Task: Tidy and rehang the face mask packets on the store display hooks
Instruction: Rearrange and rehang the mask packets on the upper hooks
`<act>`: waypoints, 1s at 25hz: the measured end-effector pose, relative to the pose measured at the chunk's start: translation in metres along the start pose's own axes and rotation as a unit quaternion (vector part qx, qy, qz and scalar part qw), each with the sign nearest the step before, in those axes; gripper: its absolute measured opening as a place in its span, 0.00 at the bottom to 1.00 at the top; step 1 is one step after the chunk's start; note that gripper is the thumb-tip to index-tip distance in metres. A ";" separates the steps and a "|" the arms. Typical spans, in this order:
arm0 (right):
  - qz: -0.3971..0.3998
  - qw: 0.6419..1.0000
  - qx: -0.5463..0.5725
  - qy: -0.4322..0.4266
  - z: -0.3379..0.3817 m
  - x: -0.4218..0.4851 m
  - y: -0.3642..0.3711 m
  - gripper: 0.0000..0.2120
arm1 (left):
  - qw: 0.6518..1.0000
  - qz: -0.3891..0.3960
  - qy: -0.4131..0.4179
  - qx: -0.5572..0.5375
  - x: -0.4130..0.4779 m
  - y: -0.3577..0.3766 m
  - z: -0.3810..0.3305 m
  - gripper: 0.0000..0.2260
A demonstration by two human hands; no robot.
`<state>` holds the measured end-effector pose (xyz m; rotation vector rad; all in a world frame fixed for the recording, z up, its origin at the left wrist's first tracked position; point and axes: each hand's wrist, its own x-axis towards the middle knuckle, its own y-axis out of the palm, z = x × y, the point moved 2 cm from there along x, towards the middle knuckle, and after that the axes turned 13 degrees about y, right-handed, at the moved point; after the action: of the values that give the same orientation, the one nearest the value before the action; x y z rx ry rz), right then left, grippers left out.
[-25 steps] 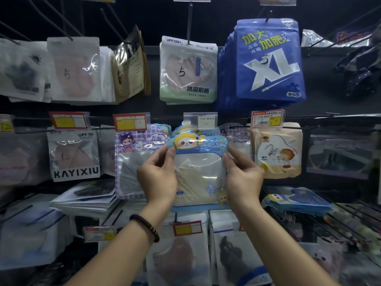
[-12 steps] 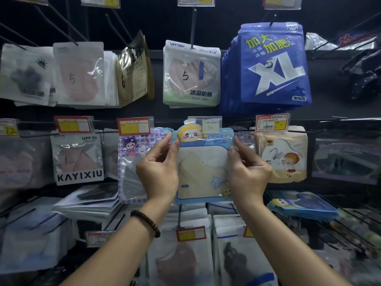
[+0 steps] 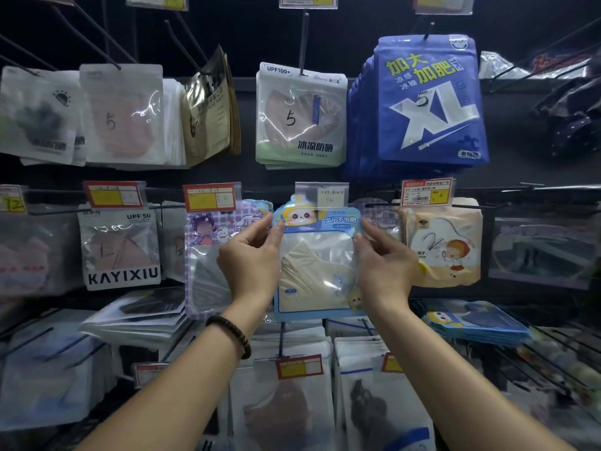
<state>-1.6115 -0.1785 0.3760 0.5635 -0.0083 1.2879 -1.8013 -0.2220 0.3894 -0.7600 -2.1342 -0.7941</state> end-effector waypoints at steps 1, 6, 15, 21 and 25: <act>0.001 1.000 -0.022 -0.004 0.000 0.001 0.000 0.11 | 1.000 0.008 0.014 0.027 0.002 -0.001 0.002 0.15; 0.018 0.984 -0.170 -0.049 0.005 0.005 0.000 0.14 | 0.966 0.079 0.171 0.180 0.018 -0.002 -0.002 0.13; 0.089 0.929 -0.352 -0.069 0.018 0.005 0.005 0.24 | 0.922 0.130 0.229 0.285 0.039 0.007 0.007 0.13; 0.079 0.915 -0.389 -0.073 0.020 0.005 -0.041 0.18 | 0.919 0.129 0.311 0.205 -0.006 0.001 -0.003 0.06; 0.034 0.900 -0.433 -0.034 0.021 0.019 -0.102 0.12 | 0.861 0.253 0.426 0.116 -0.065 0.038 -0.024 0.03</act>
<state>-1.5068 -0.1865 0.3599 -0.1658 -0.6365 1.1859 -1.7273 -0.2324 0.3633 -0.6285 -1.1251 -0.4398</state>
